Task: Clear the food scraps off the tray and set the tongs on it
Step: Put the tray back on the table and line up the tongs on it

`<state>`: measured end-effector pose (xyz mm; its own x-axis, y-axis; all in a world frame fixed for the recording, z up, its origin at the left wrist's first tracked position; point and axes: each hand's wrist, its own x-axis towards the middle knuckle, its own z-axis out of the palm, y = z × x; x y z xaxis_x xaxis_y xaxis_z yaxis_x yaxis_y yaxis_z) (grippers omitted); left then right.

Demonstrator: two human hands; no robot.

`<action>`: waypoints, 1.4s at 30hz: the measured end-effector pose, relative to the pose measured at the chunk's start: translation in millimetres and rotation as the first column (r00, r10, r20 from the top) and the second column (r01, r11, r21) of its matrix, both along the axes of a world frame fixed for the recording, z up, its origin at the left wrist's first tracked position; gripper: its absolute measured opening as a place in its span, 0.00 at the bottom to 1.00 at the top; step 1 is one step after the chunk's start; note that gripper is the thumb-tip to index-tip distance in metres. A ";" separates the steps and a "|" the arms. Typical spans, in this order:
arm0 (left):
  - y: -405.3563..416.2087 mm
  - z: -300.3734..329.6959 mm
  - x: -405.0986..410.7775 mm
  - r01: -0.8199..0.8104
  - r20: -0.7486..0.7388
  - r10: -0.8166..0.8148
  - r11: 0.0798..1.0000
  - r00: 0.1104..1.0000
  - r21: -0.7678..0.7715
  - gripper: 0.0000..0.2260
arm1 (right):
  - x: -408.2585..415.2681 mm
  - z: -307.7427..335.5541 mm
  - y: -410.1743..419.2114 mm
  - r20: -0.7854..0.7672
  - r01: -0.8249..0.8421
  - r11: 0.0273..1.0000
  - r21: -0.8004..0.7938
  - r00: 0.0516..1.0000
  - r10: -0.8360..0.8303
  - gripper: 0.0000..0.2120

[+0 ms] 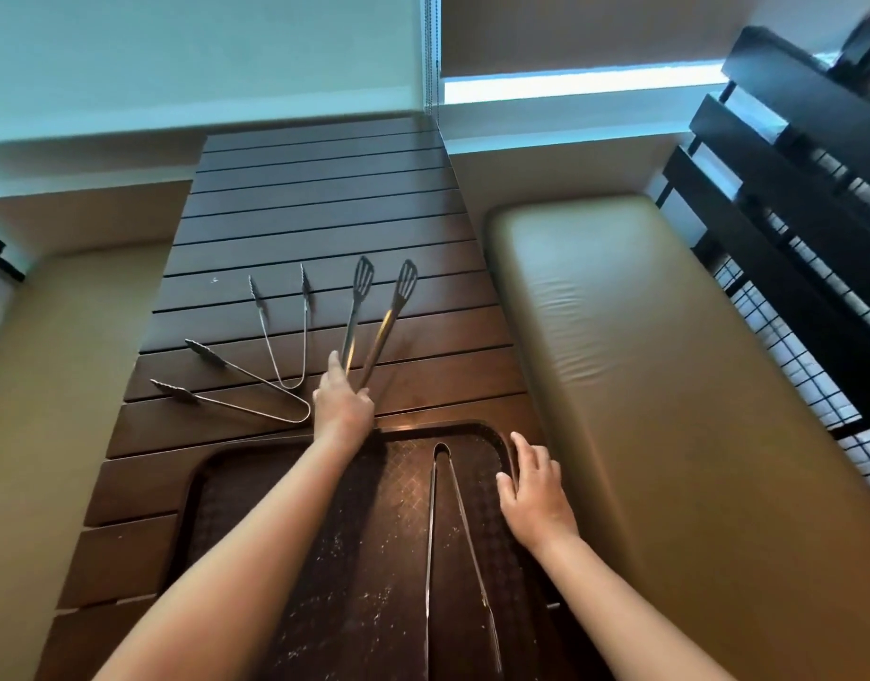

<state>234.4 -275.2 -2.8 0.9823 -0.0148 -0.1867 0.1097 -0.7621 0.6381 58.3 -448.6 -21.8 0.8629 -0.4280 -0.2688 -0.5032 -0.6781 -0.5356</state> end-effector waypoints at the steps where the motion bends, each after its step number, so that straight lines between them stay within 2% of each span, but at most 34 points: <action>1: 5.5 3.3 -10.1 0.028 0.020 -0.028 0.999 0.999 -0.022 0.30 | -0.6 3.5 3.7 0.034 -0.001 1.000 -0.012 0.999 0.001 0.26; 5: 31.3 13.4 -47.3 0.157 0.100 -0.153 0.987 0.983 -0.030 0.30 | 0.6 21.7 19.9 0.225 -0.048 0.995 -0.092 0.972 0.067 0.22; 8: 54.5 25.5 -65.9 0.277 0.105 -0.291 0.952 0.951 0.135 0.31 | 6.4 43.5 36.2 0.474 -0.093 0.962 -0.256 0.855 0.209 0.21; 10: 68.0 37.1 -77.3 0.394 0.072 -0.426 0.879 0.902 0.269 0.33 | 10.4 59.0 48.0 0.531 -0.151 0.928 -0.341 0.784 0.322 0.20; 12: 79.1 46.7 -87.0 0.499 0.035 -0.543 0.794 0.839 0.347 0.35 | 12.2 70.4 58.5 0.533 -0.191 0.902 -0.387 0.752 0.387 0.21; 14: 89.6 53.2 -93.4 0.559 0.020 -0.621 0.719 0.784 0.413 0.34 | 13.2 79.7 67.4 0.474 -0.217 0.905 -0.367 0.793 0.383 0.25; 17: 104.5 59.3 -98.8 0.592 0.021 -0.706 0.609 0.708 0.528 0.31 | 10.6 88.4 73.4 0.149 -0.294 0.896 -0.332 0.922 0.358 0.25; 19: 113.4 63.6 -103.1 0.606 0.003 -0.750 0.537 0.662 0.587 0.30 | 4.7 89.0 72.6 -0.034 -0.323 0.884 -0.338 0.943 0.331 0.24; 22: 121.9 69.0 -109.0 0.623 0.044 -0.812 0.481 0.583 0.617 0.30 | -7.6 82.5 70.2 -0.117 -0.377 0.879 -0.292 0.926 0.358 0.21; 25: 128.4 70.2 -103.5 0.650 0.153 -0.841 0.504 0.519 0.569 0.28 | -20.7 82.9 71.9 -0.088 -0.403 0.877 -0.260 0.915 0.395 0.16; 27: 131.6 73.4 -100.4 0.609 0.197 -0.807 0.558 0.557 0.564 0.26 | -26.2 82.7 76.8 -0.076 -0.424 0.858 -0.291 0.904 0.421 0.15; 29: 130.1 73.3 -103.2 0.475 0.361 -0.678 0.719 0.640 0.508 0.26 | -30.2 82.0 83.7 -0.025 -0.384 0.885 -0.264 0.920 0.392 0.13; 31: 120.5 79.2 -117.4 0.278 0.458 -0.403 0.907 0.792 0.317 0.26 | -33.0 81.1 90.5 0.061 -0.292 0.941 -0.173 0.950 0.306 0.12; 32: 113.3 83.1 -127.0 0.182 0.416 -0.260 0.959 0.872 0.217 0.27 | -33.8 80.8 94.3 0.096 -0.248 0.960 -0.127 0.960 0.261 0.12; 33: 105.6 85.9 -136.6 0.116 0.300 -0.159 0.981 0.941 0.155 0.28 | -34.6 80.4 98.8 0.120 -0.214 0.974 -0.080 0.968 0.222 0.12; 34: 98.3 86.7 -146.6 0.092 0.167 -0.110 0.989 0.980 0.114 0.30 | -35.8 79.8 104.1 0.134 -0.182 0.983 -0.023 0.974 0.184 0.11; 36: 86.4 82.7 -165.2 0.132 -0.055 -0.129 0.990 0.990 0.054 0.34 | -36.7 78.2 115.6 0.152 -0.133 0.985 0.112 0.982 0.115 0.11; 38: 81.5 71.8 -179.8 0.185 -0.117 -0.179 0.982 0.977 0.041 0.34 | -37.2 74.6 125.1 0.144 -0.119 0.975 0.190 0.985 0.092 0.12; 42: 89.7 54.6 -186.5 0.174 -0.126 -0.165 0.983 0.978 0.062 0.29 | -43.8 68.1 135.1 0.082 -0.181 0.971 0.159 0.982 0.170 0.11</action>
